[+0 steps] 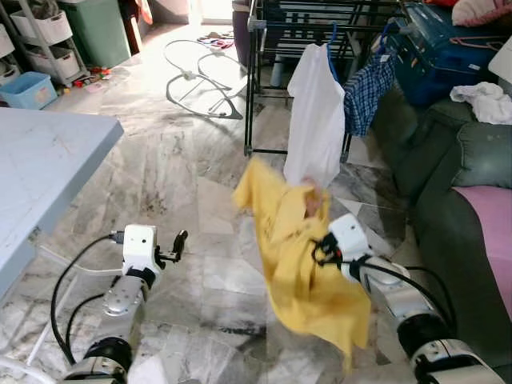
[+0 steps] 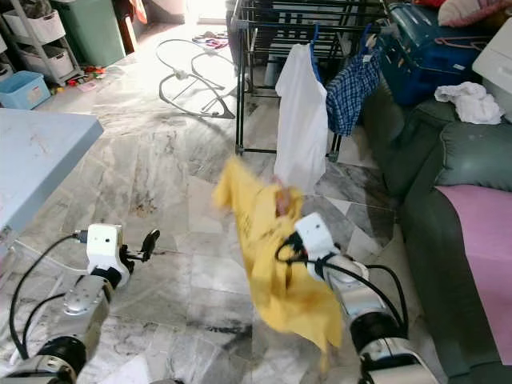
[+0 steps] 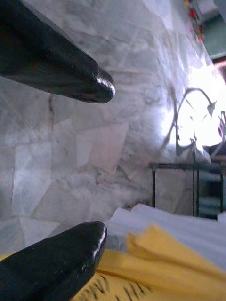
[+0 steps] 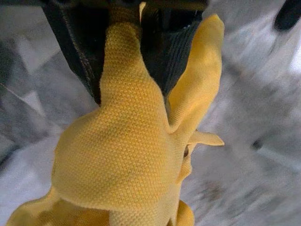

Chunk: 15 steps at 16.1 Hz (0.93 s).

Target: Hang hanger

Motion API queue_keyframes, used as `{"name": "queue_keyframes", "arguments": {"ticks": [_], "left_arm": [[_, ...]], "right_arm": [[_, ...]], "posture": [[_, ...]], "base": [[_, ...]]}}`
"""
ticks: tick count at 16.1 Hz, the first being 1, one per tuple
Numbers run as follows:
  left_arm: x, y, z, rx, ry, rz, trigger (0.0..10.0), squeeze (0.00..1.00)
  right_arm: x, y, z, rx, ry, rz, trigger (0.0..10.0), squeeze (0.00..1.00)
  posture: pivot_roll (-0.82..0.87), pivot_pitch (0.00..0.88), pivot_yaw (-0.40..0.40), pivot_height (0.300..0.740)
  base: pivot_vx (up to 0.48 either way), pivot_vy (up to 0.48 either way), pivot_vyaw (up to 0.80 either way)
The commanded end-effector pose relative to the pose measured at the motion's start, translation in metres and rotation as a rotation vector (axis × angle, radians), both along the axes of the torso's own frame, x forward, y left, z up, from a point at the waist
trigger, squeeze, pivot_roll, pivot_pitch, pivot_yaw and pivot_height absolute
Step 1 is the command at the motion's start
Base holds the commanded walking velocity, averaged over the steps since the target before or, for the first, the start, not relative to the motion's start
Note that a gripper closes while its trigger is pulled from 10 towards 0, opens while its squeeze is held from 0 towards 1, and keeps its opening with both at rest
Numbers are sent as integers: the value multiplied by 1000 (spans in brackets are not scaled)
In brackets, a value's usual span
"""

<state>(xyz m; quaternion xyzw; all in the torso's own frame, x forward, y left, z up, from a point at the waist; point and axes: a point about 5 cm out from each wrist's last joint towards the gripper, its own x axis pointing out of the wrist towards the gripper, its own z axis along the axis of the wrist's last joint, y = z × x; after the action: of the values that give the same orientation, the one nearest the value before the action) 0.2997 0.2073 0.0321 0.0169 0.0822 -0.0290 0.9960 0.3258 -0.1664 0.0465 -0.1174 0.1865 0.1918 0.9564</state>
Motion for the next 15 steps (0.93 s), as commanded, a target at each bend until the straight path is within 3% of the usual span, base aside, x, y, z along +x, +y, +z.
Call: {"name": "queue_keyframes", "arguments": {"ticks": [1, 2, 3, 4, 5, 7, 12, 15], "left_arm": [[-2, 3, -2, -12, 10, 40, 10000, 1000], [-3, 1, -6, -21, 31, 65, 10000, 729], [-4, -3, -9, -16, 51, 60, 10000, 0], [-4, -7, -10, -11, 54, 47, 10000, 0], [-4, -9, -10, -19, 51, 48, 10000, 0], [-1, -16, -8, -86, 33, 51, 10000, 0], [-1, -25, -12, -70, 64, 59, 10000, 0], [1, -39, -9, -100, 36, 23, 10000, 0]], "right_arm": [[4, -3, 4, 24, -34, -73, 0, 0], [3, -4, -1, 54, -17, -159, 0, 0], [1, -1, -6, 85, 7, -204, 39, 0], [0, 2, -9, 94, 24, -227, 8510, 0], [0, 4, -10, 104, 37, -234, 10000, 0], [-1, 6, -12, 90, 38, -251, 10000, 0], [-4, 21, -17, 121, 53, -238, 10000, 0], [-3, 26, -14, 124, 28, -272, 10000, 0]], "posture": [[-105, 0, -8, 740], [-103, 0, -10, 740], [-105, 0, -10, 740], [-105, 0, -14, 740], [-106, 0, -16, 740], [-105, 0, -19, 740], [-104, 0, -14, 740], [-105, 0, -12, 740]], "base": [[0, 0, 0], [0, 0, 0], [0, 0, 0], [0, 0, 0], [0, 0, 0], [137, 0, 0], [362, 0, 0], [469, 0, 0]]}}
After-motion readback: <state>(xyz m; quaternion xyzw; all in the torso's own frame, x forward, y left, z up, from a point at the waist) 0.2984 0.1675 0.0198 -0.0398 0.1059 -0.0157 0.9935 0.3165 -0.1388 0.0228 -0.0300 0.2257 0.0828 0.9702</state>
